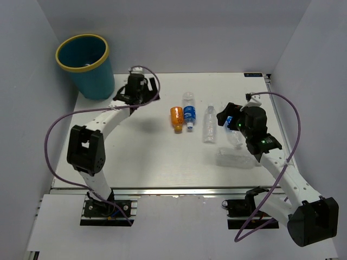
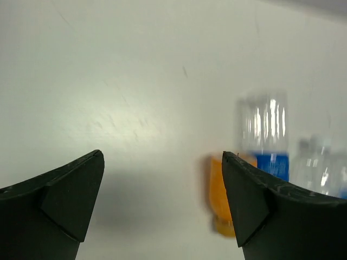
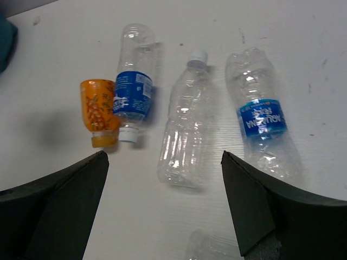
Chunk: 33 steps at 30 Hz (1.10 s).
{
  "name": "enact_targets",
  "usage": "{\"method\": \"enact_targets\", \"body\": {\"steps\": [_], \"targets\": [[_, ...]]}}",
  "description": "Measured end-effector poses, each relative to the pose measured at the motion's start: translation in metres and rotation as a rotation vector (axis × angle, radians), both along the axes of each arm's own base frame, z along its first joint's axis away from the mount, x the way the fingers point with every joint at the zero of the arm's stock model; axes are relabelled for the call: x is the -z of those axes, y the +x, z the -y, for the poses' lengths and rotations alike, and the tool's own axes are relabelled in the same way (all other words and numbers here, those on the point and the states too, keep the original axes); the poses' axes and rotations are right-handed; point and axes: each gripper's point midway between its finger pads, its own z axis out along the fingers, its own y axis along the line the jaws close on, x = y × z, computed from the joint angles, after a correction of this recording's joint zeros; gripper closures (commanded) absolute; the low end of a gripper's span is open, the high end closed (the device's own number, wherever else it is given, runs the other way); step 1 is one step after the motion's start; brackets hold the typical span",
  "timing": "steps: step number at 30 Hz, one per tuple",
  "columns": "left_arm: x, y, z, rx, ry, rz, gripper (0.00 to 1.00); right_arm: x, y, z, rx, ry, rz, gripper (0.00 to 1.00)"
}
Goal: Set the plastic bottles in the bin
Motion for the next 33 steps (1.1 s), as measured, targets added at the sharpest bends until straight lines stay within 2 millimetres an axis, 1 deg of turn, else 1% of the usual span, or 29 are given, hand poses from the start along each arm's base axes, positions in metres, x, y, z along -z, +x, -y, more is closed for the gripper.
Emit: {"method": "enact_targets", "body": {"steps": [2,3,5,7,8,10,13,15,19,20,22,23,25,26,28,29,30,33], "targets": [[0.046,-0.017,0.032,0.101,-0.001,-0.100,0.02,-0.004,0.004,-0.009,-0.033,0.028,-0.003,0.11],[0.063,-0.023,0.046,0.143,-0.004,-0.136,0.02,-0.005,0.005,-0.013,-0.048,0.038,-0.006,0.11],[0.082,-0.031,0.074,0.232,-0.023,-0.176,0.02,-0.004,0.005,-0.020,-0.075,0.061,-0.019,0.11],[0.092,-0.035,0.095,0.296,-0.033,-0.194,0.02,0.000,0.003,-0.024,-0.090,0.073,-0.034,0.11],[0.096,-0.036,0.102,0.317,-0.034,-0.200,0.02,0.001,0.002,-0.024,-0.090,0.076,-0.037,0.11],[0.100,-0.034,0.114,0.354,-0.036,-0.205,0.02,0.004,-0.001,-0.022,-0.084,0.083,-0.040,0.11],[0.107,-0.028,0.125,0.385,-0.052,-0.214,0.02,0.008,-0.010,-0.018,-0.070,0.088,-0.040,0.11],[0.117,-0.026,0.130,0.399,-0.059,-0.229,0.02,0.010,-0.014,-0.012,-0.049,0.083,-0.033,0.11],[0.146,-0.028,0.136,0.415,-0.056,-0.285,0.03,0.010,-0.017,-0.003,-0.007,0.071,-0.017,0.11],[0.152,-0.028,0.140,0.422,-0.061,-0.295,0.08,0.010,-0.018,-0.001,0.001,0.069,-0.014,0.11],[0.160,-0.032,0.147,0.439,-0.060,-0.310,0.13,0.013,-0.018,0.002,0.016,0.064,-0.015,0.11],[0.162,-0.034,0.148,0.445,-0.060,-0.317,0.19,0.016,-0.019,0.004,0.025,0.060,-0.020,0.10],[0.161,-0.034,0.151,0.446,-0.058,-0.318,0.29,0.022,-0.020,0.007,0.047,0.053,-0.033,0.11],[0.159,-0.034,0.152,0.448,-0.053,-0.315,0.41,0.024,-0.020,0.009,0.057,0.049,-0.039,0.11],[0.156,-0.032,0.152,0.441,-0.050,-0.310,0.54,0.028,-0.020,0.013,0.077,0.042,-0.048,0.11],[0.155,-0.031,0.151,0.434,-0.042,-0.308,0.59,0.029,-0.021,0.014,0.083,0.040,-0.050,0.11],[0.154,-0.029,0.149,0.426,-0.029,-0.307,0.67,0.030,-0.021,0.015,0.087,0.038,-0.053,0.11],[0.149,-0.022,0.136,0.363,0.018,-0.300,0.73,0.031,-0.021,0.016,0.091,0.034,-0.056,0.11]]}}
